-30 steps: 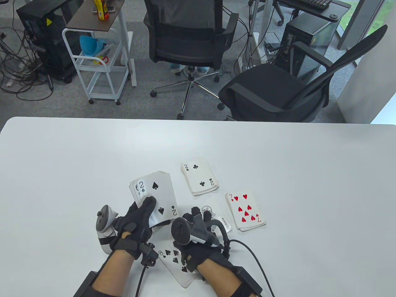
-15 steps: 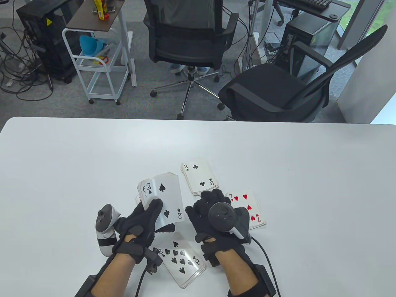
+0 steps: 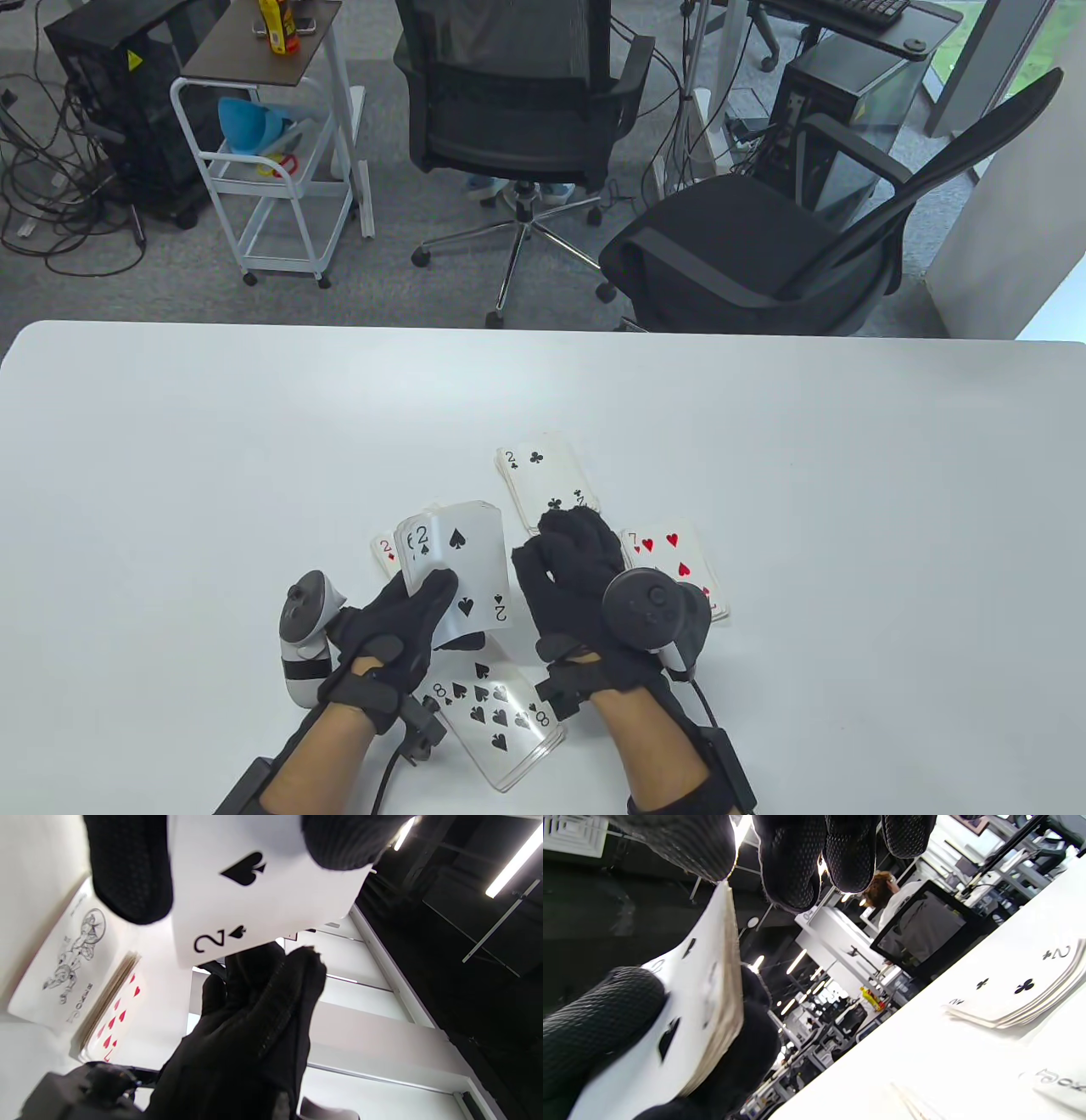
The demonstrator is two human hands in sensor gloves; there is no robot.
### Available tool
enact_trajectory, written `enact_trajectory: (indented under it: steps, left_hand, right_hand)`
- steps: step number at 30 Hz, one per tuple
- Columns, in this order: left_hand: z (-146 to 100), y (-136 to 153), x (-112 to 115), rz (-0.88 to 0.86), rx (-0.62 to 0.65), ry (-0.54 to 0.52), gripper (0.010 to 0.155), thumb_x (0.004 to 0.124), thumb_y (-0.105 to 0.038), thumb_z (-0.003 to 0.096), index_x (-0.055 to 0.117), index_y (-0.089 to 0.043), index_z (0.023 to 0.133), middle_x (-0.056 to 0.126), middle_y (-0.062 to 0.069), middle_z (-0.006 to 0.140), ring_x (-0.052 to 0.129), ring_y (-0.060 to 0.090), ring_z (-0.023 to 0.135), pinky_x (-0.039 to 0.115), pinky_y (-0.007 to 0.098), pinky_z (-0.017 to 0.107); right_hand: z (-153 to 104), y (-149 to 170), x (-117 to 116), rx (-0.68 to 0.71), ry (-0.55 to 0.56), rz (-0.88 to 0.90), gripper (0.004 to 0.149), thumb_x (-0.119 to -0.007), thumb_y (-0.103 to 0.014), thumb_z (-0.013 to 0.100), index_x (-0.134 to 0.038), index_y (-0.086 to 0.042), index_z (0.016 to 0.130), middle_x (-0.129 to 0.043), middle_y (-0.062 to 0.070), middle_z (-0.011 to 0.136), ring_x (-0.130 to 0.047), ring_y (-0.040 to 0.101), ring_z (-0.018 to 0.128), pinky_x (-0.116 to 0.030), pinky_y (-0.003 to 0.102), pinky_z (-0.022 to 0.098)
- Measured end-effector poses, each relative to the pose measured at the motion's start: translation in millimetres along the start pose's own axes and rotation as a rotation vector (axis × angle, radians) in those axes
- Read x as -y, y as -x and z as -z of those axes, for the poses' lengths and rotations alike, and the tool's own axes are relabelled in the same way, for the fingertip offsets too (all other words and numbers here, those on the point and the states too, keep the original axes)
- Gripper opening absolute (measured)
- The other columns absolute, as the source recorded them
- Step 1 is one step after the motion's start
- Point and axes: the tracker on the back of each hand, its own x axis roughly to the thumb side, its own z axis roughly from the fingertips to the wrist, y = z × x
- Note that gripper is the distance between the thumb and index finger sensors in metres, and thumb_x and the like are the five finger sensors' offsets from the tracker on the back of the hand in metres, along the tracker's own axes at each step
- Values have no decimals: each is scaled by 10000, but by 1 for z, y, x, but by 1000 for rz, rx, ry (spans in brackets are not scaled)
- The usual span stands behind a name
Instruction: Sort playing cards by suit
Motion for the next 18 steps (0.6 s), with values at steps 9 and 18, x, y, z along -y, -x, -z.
enact_trajectory:
  steps: [9, 18]
  left_hand:
    - [-4, 3, -2, 0, 5, -14, 530, 777, -474, 586, 638, -268, 1054, 834, -1, 998, 958, 300, 827, 943, 411, 495]
    - [-4, 8, 1, -9, 4, -45, 513, 830, -473, 570, 694, -268, 1020, 897, -23, 942, 1017, 270, 760, 965, 388, 462]
  right_hand:
    - [-2, -11, -21, 22, -154, -78, 548, -782, -524, 569, -755, -81, 889, -557, 235, 1089, -388, 551, 1022, -338, 746, 667]
    - [-5, -15, -26, 60, -178, -163, 608, -873, -557, 517, -684, -92, 860, -524, 224, 1094, -404, 547, 1027, -357, 746, 676]
